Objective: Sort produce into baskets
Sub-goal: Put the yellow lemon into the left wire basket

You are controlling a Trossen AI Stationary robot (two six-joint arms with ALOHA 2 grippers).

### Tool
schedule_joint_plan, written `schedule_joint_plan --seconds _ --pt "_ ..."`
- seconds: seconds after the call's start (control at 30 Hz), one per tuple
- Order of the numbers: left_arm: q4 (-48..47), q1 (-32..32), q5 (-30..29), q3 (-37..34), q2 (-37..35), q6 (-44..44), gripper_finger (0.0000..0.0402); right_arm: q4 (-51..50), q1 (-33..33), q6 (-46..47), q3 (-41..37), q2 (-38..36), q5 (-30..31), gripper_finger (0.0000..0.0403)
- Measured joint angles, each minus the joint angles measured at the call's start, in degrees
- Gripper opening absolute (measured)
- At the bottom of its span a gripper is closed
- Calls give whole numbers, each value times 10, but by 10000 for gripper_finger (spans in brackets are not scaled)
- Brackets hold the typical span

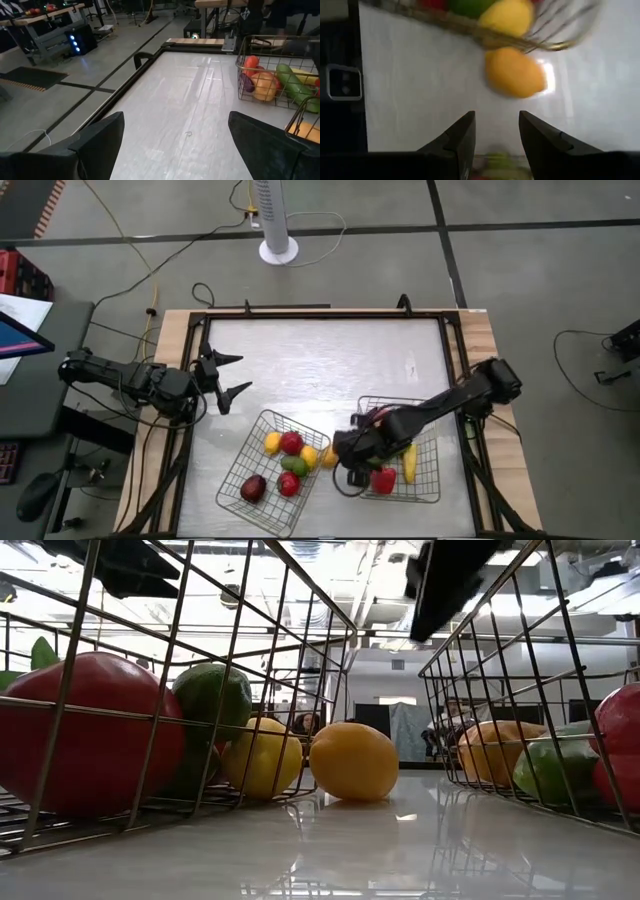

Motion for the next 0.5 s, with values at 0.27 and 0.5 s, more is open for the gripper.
schedule_joint_plan --seconds 0.27,0.5 --pt "0 0 0 0 0 0 345 0 -8 -88 77 101 -15 177" --pt "-1 0 0 0 0 2 345 3 -33 -139 110 119 52 177"
